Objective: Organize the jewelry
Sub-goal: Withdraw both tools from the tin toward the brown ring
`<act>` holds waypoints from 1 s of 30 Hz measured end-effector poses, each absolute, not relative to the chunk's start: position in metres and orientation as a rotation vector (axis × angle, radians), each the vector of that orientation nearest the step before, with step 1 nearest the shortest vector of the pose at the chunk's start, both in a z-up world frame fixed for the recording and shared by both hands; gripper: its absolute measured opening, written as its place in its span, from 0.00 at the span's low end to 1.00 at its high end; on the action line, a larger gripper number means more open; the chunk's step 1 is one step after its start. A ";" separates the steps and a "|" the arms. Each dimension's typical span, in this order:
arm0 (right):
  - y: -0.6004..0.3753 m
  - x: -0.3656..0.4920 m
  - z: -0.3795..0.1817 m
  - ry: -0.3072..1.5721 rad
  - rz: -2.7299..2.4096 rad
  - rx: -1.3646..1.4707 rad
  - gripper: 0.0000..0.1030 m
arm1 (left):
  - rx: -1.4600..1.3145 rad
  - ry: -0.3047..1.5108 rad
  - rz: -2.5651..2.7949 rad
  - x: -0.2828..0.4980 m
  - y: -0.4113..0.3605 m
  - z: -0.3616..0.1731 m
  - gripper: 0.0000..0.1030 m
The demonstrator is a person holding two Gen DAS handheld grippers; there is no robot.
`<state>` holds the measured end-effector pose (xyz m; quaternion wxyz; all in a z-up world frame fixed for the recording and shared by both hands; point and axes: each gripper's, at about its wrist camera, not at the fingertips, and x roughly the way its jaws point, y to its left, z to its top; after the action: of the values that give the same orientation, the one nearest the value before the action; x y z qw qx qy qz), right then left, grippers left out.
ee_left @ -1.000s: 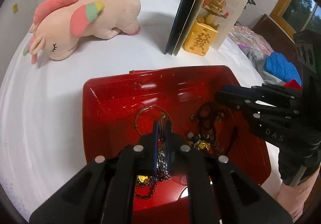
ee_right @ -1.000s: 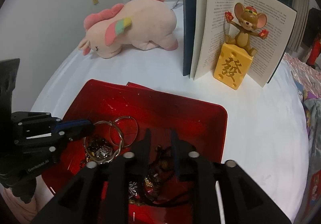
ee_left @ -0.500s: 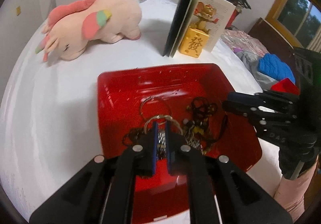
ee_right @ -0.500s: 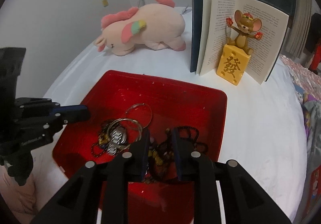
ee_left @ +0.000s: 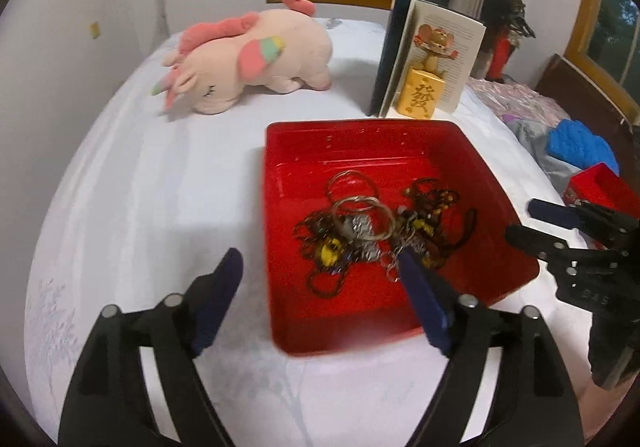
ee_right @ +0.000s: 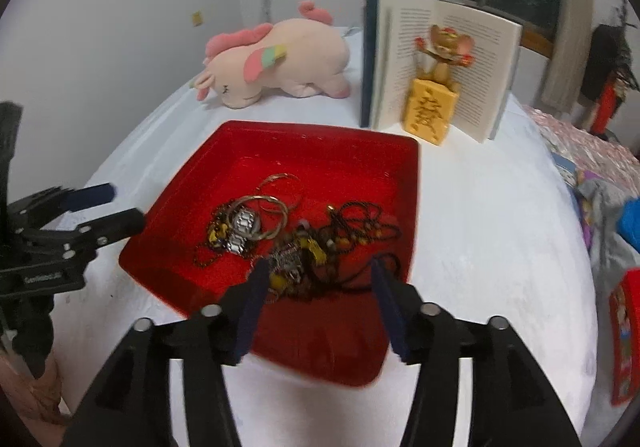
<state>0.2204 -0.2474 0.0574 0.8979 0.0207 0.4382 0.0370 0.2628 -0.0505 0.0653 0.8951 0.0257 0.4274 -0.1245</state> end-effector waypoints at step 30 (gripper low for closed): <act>-0.168 0.090 0.013 1.060 0.302 -0.040 0.39 | 0.106 0.950 -0.156 0.130 -0.016 0.028 0.86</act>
<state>0.0899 -0.1675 0.0135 0.8517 -0.0189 0.5037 0.1433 0.1297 -0.0158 0.0276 0.8850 0.0509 0.4567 -0.0751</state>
